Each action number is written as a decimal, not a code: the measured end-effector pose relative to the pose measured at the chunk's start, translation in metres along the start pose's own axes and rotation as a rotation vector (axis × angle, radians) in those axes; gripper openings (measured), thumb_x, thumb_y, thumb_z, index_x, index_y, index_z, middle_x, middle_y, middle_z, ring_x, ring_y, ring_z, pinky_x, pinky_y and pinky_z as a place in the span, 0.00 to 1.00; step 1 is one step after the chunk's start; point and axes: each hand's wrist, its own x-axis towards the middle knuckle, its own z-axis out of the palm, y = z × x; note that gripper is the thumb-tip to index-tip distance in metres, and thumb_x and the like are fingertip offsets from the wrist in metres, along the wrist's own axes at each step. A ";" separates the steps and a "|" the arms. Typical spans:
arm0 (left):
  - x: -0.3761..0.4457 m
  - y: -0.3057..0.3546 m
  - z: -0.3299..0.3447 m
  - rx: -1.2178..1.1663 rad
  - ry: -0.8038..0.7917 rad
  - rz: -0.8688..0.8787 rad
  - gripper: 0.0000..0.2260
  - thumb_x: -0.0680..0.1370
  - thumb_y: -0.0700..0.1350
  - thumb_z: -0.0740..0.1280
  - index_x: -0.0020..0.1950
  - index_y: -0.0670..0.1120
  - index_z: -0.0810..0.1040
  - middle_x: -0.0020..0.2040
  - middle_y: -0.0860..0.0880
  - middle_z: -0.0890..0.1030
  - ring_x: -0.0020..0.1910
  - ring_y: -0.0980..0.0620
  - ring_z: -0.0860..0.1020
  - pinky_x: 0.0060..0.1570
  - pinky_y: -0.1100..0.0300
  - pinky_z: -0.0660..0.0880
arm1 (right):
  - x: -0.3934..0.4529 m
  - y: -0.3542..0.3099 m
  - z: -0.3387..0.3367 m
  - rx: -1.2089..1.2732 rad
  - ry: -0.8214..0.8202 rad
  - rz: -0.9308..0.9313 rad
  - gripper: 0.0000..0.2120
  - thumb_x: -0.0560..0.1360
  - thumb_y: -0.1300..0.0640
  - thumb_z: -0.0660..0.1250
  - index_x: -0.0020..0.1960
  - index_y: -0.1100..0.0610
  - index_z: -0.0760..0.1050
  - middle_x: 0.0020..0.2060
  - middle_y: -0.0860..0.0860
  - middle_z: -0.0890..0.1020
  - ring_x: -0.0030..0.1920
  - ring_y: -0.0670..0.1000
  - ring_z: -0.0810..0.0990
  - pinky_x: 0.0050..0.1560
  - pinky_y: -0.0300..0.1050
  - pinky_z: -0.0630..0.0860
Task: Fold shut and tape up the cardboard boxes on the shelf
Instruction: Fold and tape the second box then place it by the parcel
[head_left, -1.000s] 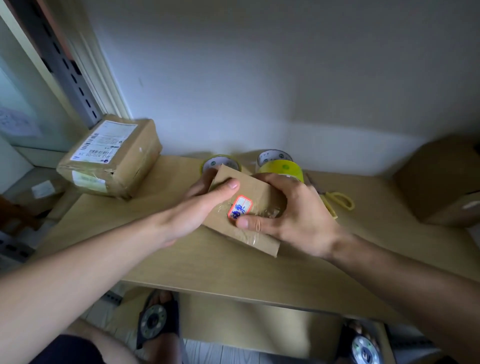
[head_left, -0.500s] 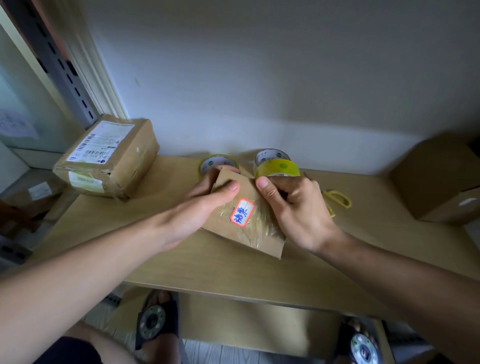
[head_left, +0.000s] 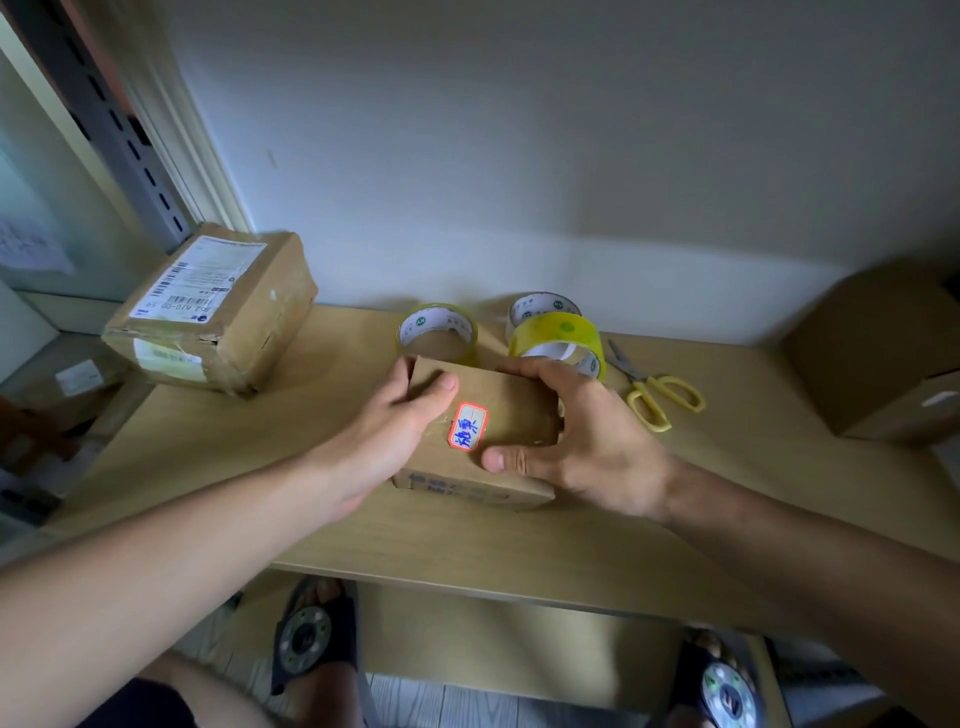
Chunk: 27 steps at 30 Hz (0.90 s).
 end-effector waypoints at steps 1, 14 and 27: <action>0.003 -0.002 0.000 0.046 0.004 0.014 0.10 0.84 0.52 0.64 0.65 0.59 0.73 0.58 0.67 0.77 0.54 0.74 0.72 0.54 0.71 0.67 | 0.001 0.001 0.000 0.018 -0.005 0.011 0.40 0.65 0.43 0.83 0.73 0.46 0.71 0.61 0.43 0.80 0.61 0.43 0.79 0.64 0.44 0.76; 0.016 0.003 -0.017 0.547 -0.065 0.264 0.04 0.82 0.46 0.67 0.50 0.48 0.76 0.36 0.47 0.78 0.36 0.52 0.71 0.38 0.56 0.68 | 0.015 0.009 0.019 0.385 0.137 0.015 0.15 0.70 0.59 0.81 0.55 0.55 0.84 0.45 0.48 0.86 0.43 0.39 0.81 0.45 0.32 0.76; 0.022 0.014 -0.013 0.762 -0.046 0.201 0.09 0.80 0.52 0.67 0.43 0.50 0.72 0.31 0.56 0.75 0.34 0.53 0.71 0.38 0.54 0.67 | 0.031 0.013 0.028 0.268 0.336 0.173 0.06 0.77 0.51 0.74 0.43 0.51 0.88 0.36 0.45 0.87 0.39 0.43 0.83 0.44 0.39 0.76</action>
